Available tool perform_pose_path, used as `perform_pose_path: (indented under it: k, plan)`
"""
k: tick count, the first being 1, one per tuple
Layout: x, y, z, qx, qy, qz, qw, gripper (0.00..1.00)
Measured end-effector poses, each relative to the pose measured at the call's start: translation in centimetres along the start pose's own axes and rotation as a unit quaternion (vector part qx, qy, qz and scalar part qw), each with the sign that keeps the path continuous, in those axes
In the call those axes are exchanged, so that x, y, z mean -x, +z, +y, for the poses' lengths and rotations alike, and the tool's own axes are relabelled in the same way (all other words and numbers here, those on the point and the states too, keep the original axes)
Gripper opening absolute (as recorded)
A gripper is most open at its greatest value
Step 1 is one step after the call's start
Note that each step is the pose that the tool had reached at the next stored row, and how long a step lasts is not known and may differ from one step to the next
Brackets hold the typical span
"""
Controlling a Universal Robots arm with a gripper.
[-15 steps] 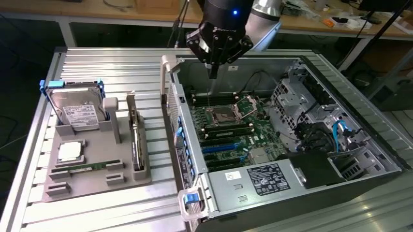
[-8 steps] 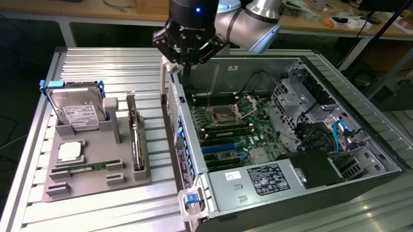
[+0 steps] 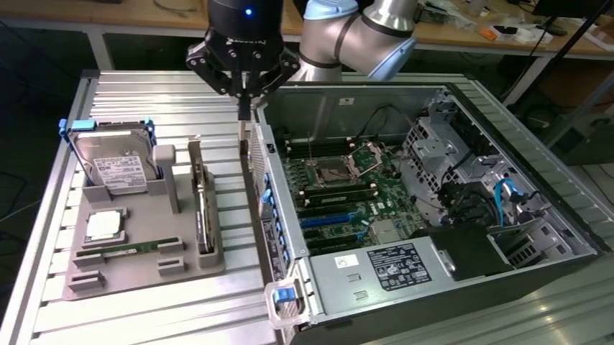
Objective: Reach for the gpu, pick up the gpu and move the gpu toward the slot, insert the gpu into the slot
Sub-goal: 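Reach for the gpu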
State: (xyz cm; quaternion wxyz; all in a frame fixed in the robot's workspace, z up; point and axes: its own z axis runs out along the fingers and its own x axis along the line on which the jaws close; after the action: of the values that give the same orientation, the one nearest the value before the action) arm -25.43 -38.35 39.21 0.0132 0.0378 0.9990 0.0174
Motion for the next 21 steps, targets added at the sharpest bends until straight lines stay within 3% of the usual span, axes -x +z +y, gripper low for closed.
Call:
perform_pose_path:
  k: [4, 11, 14, 21]
  plan:
    - [-3.0, -0.09, -0.22, 0.0, 0.0, 0.0, 1.0, 0.1]
    - [-6.6, -0.19, -0.49, 0.0, 0.0, 0.0, 1.0, 0.1]
    - [-7.2, -0.2, -0.54, 0.0, 0.0, 0.0001, 1.0, 0.1]
    - [-7.2, -0.21, -0.54, 0.0, 0.0, 0.0001, 1.0, 0.1]
